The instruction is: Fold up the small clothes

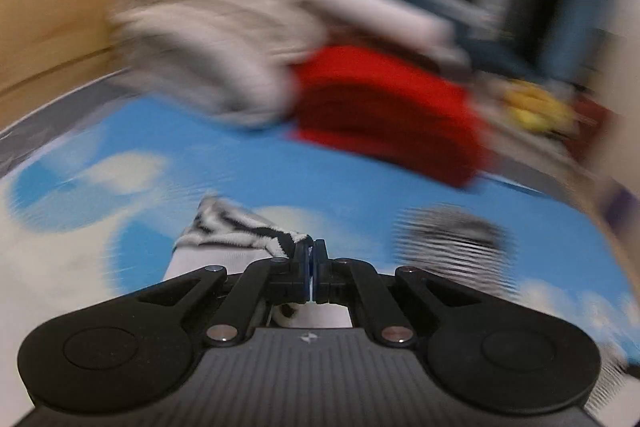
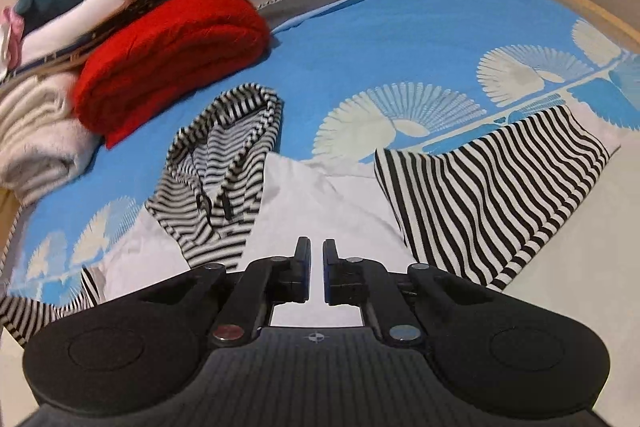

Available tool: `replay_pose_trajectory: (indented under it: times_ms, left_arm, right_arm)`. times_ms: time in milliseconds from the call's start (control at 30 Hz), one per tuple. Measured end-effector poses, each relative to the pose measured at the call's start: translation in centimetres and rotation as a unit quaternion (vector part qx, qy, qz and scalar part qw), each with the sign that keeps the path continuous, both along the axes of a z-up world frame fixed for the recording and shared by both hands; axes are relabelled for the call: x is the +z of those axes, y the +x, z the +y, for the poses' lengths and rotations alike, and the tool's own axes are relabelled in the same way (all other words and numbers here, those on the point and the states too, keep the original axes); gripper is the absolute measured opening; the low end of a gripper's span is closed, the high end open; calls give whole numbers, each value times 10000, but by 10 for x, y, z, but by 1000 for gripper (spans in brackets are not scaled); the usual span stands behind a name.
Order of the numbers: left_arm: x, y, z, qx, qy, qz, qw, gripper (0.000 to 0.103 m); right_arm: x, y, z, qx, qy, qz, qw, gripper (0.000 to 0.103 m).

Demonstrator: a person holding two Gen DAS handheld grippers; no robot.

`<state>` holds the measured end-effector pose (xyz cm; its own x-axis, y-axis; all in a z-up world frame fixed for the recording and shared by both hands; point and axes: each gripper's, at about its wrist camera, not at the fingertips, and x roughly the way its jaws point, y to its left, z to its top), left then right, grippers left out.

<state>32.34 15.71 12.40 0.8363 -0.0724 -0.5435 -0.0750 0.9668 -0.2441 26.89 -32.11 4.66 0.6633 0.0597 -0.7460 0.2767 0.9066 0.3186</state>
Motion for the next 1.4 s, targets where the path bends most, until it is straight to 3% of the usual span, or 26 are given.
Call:
replay_pose_trajectory:
  times_ms: [67, 167, 200, 300, 367, 467, 533, 600, 733, 833, 867, 1033, 1233, 1267, 1333, 1400]
  left_arm:
    - [13, -12, -57, -797, -294, 28, 9964, 2]
    - [11, -25, -113, -1999, -1068, 516, 9726, 27]
    - [9, -29, -122, -2090, -1107, 536, 9702, 29]
    - [-6, -36, -122, -1732, -881, 455, 9799, 30]
    - [-27, -27, -107, -1168, -883, 891, 9852, 30]
    - [-52, -3, -88, -295, -596, 1604, 9848, 30]
    - [-60, 10, -79, 97, -311, 1756, 9839, 30]
    - [-65, 22, -67, 294, -377, 1837, 9818, 30]
    - [-64, 35, -55, 209, -621, 1863, 9803, 30]
    - [-62, 37, -56, 82, -492, 1847, 9815, 30]
    - [-63, 37, -56, 50, -489, 1856, 9814, 30]
    - [-69, 41, -44, 19, -585, 1971, 9786, 30]
    - [-73, 44, -37, 0, -672, 2051, 9764, 30]
    - [-74, 45, -37, 8, -669, 2073, 9760, 30]
    - [-76, 44, -36, 18, -655, 2107, 9754, 30]
    - [-78, 44, -37, 7, -636, 2128, 9750, 30]
  right_arm:
    - [2, 0, -6, -98, 134, -10, 9999, 7]
    - [0, 1, -16, -292, 417, 37, 9987, 7]
    - [-1, 1, -20, -356, 494, 64, 9981, 7]
    - [-5, -2, -27, -517, 686, 141, 9962, 7]
    - [-10, -3, -29, -563, 769, 209, 9952, 7]
    - [-21, -3, -26, -551, 826, 361, 9944, 7]
    - [-35, 1, -21, -539, 1019, 560, 9918, 7]
    - [-50, 5, -17, -564, 1285, 780, 9870, 7]
    - [-89, 16, 0, -642, 1597, 1411, 9749, 9]
    - [-116, 23, 12, -734, 1605, 1826, 9672, 27]
    - [-122, 26, 15, -732, 1537, 1896, 9670, 27]
    - [-141, 32, 20, -785, 1110, 2077, 9687, 28]
    - [-143, 33, 20, -741, 735, 2013, 9740, 28]
    - [-142, 32, 19, -687, 784, 1997, 9743, 28]
    - [-138, 35, 22, -487, 827, 1856, 9779, 6]
    - [-127, 35, 23, -434, 812, 1577, 9832, 6]
